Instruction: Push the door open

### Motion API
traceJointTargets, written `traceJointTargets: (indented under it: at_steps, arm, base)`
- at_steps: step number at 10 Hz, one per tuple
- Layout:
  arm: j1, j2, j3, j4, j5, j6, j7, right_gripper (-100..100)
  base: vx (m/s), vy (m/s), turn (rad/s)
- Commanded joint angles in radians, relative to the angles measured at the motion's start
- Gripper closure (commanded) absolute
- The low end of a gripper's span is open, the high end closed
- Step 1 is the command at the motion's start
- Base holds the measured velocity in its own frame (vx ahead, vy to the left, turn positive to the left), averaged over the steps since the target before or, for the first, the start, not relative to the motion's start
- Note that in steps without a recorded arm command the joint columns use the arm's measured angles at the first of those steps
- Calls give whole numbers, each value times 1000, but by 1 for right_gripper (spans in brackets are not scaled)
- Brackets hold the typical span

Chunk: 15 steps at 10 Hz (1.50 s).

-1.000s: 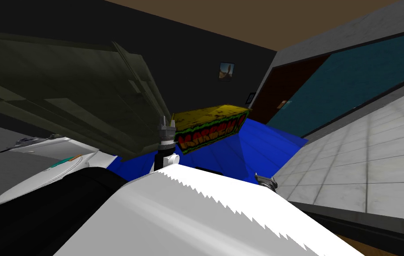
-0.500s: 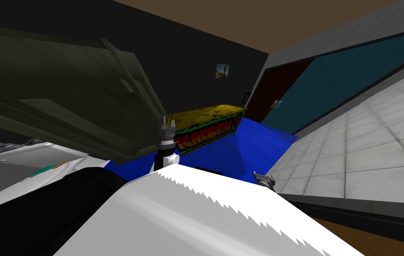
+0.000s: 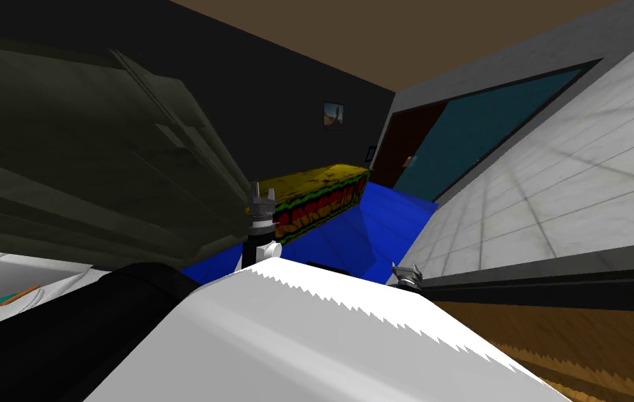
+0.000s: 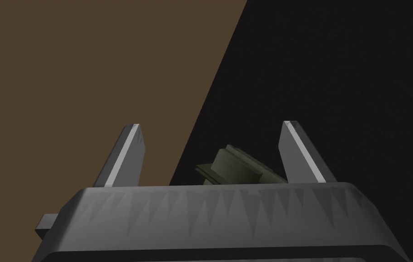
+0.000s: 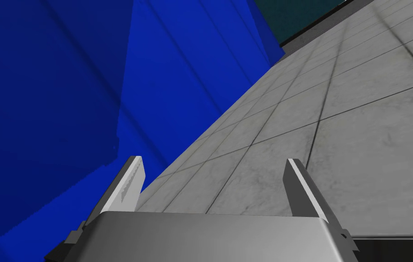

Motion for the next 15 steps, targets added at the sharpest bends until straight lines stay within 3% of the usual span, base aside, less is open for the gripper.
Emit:
traceJointTargets:
  at_steps: [1, 10, 15]
  arm:
    - [-9, -11, 33, 13, 18, -21, -12, -100]
    - [-36, -51, 218, 22, 125, -113, -61, -100]
    - [-36, -51, 218, 22, 125, -113, -61, -100]
  base:
    - [-27, -76, -216]
    - [-21, -56, -172]
    - [-1, -3, -10]
